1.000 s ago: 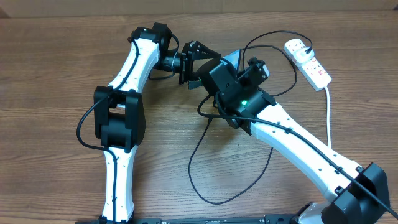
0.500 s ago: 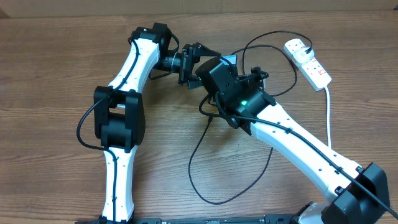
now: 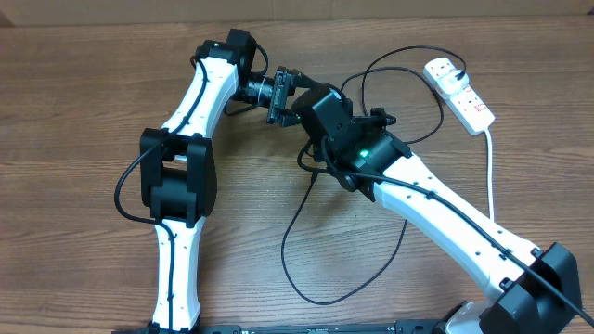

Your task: Plug charger to phone and switch on socket

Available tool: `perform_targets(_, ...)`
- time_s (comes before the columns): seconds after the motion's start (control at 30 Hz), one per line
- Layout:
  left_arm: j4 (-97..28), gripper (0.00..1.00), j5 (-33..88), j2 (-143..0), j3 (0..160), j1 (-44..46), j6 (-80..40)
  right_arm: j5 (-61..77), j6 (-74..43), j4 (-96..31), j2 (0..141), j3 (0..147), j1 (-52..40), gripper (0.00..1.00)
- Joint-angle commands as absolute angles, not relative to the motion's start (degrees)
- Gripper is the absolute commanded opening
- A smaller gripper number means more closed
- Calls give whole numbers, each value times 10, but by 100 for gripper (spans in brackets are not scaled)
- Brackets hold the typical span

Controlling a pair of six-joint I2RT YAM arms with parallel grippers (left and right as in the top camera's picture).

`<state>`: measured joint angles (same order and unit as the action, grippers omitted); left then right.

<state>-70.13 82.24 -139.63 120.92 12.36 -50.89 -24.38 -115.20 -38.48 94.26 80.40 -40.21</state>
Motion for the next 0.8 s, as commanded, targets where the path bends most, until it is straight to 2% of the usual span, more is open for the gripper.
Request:
perform_targets(0.0, -700, 58, 820, -1398, 1221, 122, -543, -254, -1180, -379, 933, 818, -402, 4)
perform_targets(0.17, -700, 55, 821, -1398, 1221, 122, -550, -254, -1239, -408, 933, 818, -402, 4)
perform_targets(0.4, -700, 47, 821, -1398, 1221, 122, -558, -254, -1239, -405, 933, 818, -402, 4)
perform_targets(0.6, -700, 36, 821, -1398, 1221, 122, -558, -253, -1239, -398, 933, 818, -402, 4)
perform_targets(0.77, -700, 34, 821, -1398, 1221, 122, -558, -237, -1239, -384, 933, 818, -402, 4)
